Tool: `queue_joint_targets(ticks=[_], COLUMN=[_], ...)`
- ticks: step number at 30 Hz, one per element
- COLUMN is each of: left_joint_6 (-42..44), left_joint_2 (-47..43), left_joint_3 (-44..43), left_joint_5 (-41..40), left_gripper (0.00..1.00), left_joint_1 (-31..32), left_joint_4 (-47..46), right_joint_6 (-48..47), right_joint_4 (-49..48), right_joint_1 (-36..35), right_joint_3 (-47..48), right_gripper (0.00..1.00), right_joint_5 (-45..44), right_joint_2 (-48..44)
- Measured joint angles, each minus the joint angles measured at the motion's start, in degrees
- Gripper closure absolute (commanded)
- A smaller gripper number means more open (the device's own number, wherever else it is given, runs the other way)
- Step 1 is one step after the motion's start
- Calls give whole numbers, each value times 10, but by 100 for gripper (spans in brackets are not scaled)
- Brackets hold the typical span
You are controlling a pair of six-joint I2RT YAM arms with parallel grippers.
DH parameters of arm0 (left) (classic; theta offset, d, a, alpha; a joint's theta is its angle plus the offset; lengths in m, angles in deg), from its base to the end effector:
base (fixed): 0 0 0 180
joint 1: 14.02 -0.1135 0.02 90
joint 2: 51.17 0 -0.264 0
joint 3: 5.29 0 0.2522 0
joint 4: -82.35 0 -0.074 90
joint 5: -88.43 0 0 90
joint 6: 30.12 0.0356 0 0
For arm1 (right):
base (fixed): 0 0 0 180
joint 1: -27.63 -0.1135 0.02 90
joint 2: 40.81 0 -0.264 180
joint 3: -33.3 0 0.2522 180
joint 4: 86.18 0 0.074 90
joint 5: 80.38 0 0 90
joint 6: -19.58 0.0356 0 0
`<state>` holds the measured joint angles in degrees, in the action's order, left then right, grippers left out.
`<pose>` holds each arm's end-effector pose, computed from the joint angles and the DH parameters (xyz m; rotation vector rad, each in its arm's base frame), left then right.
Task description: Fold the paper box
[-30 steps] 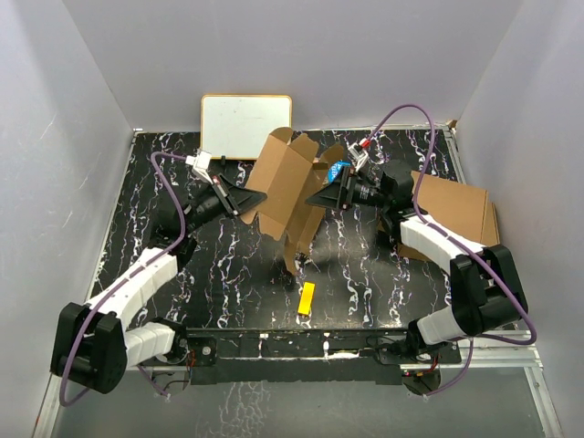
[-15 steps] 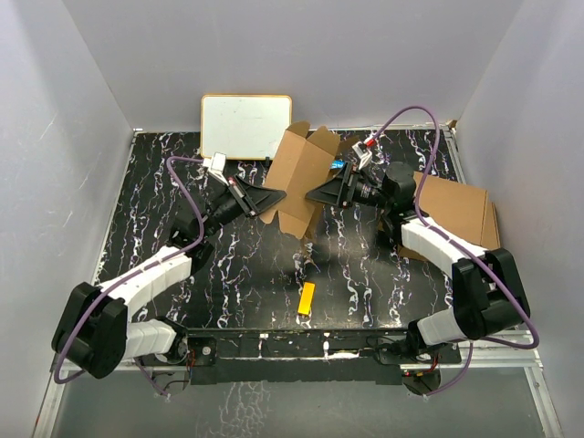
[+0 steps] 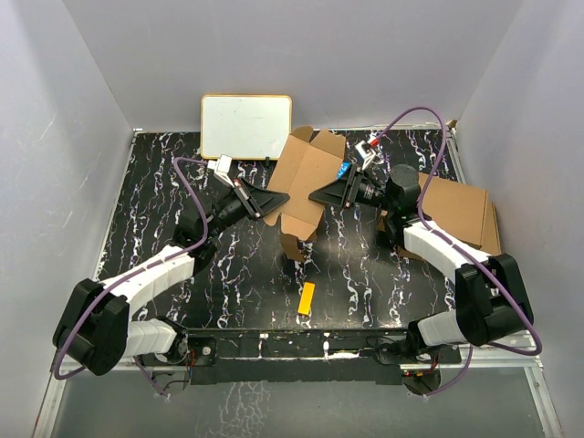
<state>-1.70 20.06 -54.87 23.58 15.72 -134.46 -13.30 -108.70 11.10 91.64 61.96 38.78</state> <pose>0.2287 -0.1481 0.2982 0.0089 1.5294 -1.6014 0.2825 0.1132 0.2839 -0.2043 1.8266 1.6525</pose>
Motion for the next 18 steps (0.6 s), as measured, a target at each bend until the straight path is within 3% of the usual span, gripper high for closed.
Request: queue_joint_targets(ticks=[3, 4, 10, 11, 13, 14, 18], left_joint_6=[11, 15, 24, 25, 27, 27, 28], left_joint_2=[1, 3, 17, 17, 18, 19, 21], left_joint_3=[0, 0, 0, 0, 0, 0, 0], left_joint_5=[-3, -4, -6, -5, -3, -1, 12], left_gripper=[100, 100, 100, 100, 100, 100, 100], left_joint_1=[0, 0, 0, 0, 0, 0, 0], left_joint_4=[16, 20, 26, 26, 26, 25, 18], right_joint_6=[0, 2, 9, 10, 12, 13, 15], right_joint_4=[0, 0, 1, 2, 2, 2, 2], right_joint_1=[1, 1, 2, 2, 5, 7, 32], right_joint_3=[-6, -6, -13, -13, -13, -13, -19], right_gripper=[89, 92, 92, 85, 63, 58, 54], right_joint_5=[1, 1, 3, 4, 5, 5, 5], right_joint_2=[-4, -5, -9, -9, -9, -9, -9])
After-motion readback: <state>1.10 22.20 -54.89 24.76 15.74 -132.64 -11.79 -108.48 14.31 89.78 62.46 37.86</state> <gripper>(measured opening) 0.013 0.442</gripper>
